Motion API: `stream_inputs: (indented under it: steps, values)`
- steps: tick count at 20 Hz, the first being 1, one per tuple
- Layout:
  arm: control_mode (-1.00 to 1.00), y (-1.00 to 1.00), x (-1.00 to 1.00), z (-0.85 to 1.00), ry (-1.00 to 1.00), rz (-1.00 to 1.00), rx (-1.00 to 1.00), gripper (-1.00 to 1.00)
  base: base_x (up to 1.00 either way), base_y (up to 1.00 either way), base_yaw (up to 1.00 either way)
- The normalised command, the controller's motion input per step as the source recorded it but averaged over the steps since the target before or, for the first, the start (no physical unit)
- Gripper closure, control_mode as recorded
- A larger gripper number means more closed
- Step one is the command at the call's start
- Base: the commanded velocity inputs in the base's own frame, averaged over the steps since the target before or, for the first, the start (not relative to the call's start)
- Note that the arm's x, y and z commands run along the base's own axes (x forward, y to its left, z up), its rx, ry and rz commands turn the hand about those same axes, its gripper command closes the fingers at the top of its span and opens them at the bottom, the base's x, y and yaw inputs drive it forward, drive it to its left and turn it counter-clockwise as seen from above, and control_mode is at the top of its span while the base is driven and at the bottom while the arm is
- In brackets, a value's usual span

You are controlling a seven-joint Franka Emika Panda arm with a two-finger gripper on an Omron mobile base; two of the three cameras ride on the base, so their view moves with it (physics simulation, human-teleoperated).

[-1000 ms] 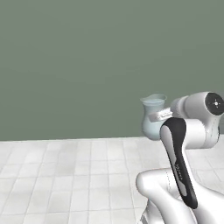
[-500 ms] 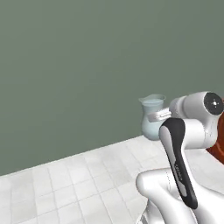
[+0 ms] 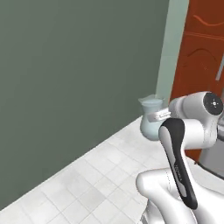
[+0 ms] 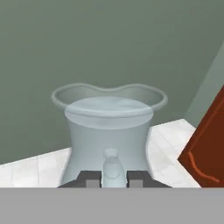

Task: Move the hotdog bun and peach from the top shelf to the second highest shelf to make space. Then, place the pitcher from the counter on the cleared top shelf.

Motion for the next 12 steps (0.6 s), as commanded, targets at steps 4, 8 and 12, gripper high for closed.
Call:
stream_inputs:
  steps: [4, 8, 12]
  values:
    - [1.00, 0.00, 0.00, 0.00, 0.00, 0.00, 0.00, 1.00, 0.69, 0.00, -0.63]
    - [1.00, 0.00, 0.00, 0.00, 0.00, 0.00, 0.00, 1.00, 0.65, 0.00, -0.60]
    - [1.00, 0.00, 0.00, 0.00, 0.00, 0.00, 0.00, 1.00, 0.58, 0.00, -0.59]
